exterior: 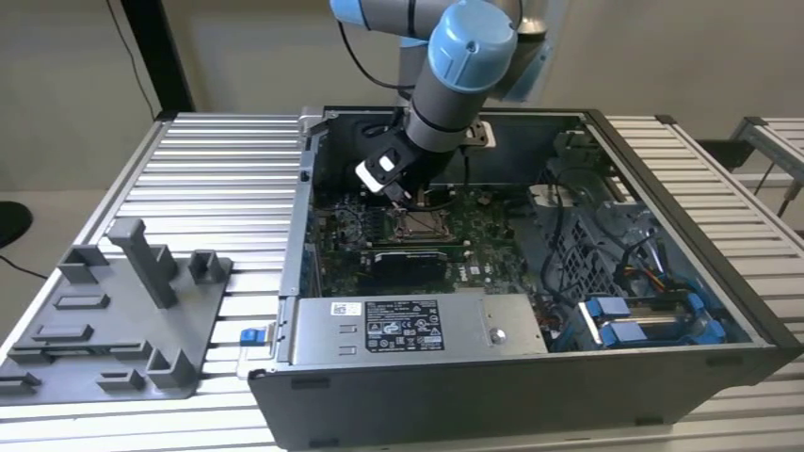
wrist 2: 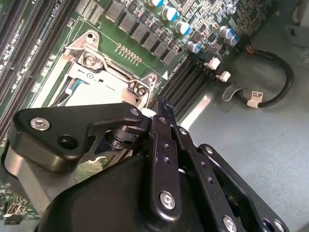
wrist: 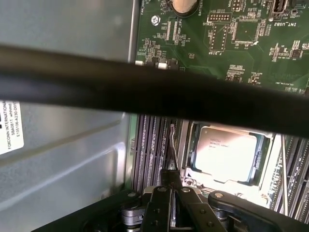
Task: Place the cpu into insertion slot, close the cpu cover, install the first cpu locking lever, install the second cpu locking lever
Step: 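Install the first cpu locking lever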
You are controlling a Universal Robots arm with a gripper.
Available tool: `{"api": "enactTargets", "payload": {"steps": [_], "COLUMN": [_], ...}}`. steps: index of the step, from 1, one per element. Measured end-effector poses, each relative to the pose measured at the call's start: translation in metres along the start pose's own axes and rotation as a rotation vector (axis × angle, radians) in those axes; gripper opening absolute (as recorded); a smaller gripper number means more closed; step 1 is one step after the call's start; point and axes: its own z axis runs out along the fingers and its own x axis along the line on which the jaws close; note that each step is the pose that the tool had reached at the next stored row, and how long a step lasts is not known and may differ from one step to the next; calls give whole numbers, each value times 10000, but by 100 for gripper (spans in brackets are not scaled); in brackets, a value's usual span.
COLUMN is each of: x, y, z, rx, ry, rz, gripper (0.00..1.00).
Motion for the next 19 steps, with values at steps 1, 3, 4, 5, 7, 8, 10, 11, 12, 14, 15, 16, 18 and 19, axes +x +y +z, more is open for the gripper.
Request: {"api": "enactTargets", "payload": {"steps": [1,3,4,5,7,8,10,11,12,14,15,16,18,19], "x": [-1,-3,-4,-5,-7,-8,-11,-12,-13,-16,-17,-18,-20,-21], "y": [6,18,24,30,40,45,58,65,71,85,92,100,114,121], "z": [0,1,2,3,4,4,5,6,6,6,6,6,6,6], "rx": [0,0,1,1,1,1,2,2,2,3,3,3,3,3], "ry": [-1,-3,-5,-7,-10,-13,-18,-19,-21,-25,-26,-29,-31,-33], "rz": [0,1,1,1,1,2,3,3,3,4,4,4,5,4], "gripper": [0,0,0,0,0,0,0,0,0,0,0,0,0,0]}}
